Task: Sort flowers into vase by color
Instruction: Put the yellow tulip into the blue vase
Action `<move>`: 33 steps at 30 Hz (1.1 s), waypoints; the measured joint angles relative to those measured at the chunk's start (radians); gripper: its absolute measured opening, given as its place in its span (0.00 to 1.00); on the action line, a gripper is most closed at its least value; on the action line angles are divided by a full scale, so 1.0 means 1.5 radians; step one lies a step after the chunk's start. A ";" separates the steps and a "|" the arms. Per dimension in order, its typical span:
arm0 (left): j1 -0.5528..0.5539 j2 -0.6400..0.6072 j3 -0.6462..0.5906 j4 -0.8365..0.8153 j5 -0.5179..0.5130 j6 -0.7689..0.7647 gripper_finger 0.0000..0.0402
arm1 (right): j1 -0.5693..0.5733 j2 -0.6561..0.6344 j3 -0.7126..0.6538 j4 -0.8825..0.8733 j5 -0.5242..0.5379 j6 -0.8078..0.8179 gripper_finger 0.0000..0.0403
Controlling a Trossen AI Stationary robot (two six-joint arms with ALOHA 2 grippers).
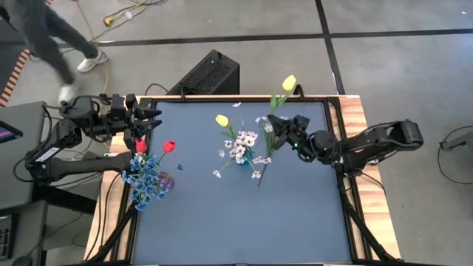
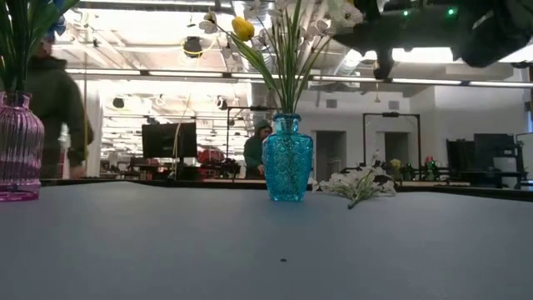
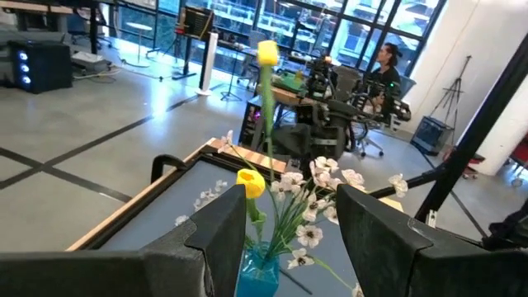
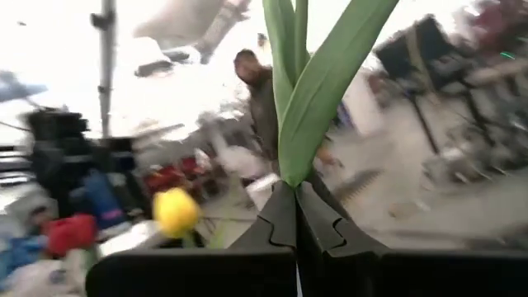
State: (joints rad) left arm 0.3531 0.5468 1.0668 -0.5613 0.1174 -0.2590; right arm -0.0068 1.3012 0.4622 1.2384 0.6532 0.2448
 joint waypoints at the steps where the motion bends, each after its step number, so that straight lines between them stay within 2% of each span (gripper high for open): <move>1: 0.000 0.000 0.000 0.000 -0.001 0.000 0.44 | 0.001 0.021 0.000 0.044 -0.017 -0.014 0.04; 6: 0.000 0.000 0.000 0.000 -0.001 -0.009 0.44 | 0.000 0.124 0.000 0.219 -0.056 -0.066 0.04; 12: 0.000 0.000 0.000 0.000 -0.001 -0.020 0.44 | -0.006 0.174 0.005 0.217 -0.057 -0.024 0.04; 23: 0.000 0.000 0.000 0.000 -0.001 -0.020 0.44 | 0.009 0.172 0.012 0.219 -0.059 -0.062 0.04; 33: 0.000 0.000 0.000 0.000 -0.001 -0.018 0.44 | 0.018 0.172 0.012 0.161 -0.059 -0.065 0.04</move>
State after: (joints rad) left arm 0.3531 0.5468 1.0668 -0.5613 0.1165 -0.2855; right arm 0.0197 1.5593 0.4801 1.4801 0.5644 0.1478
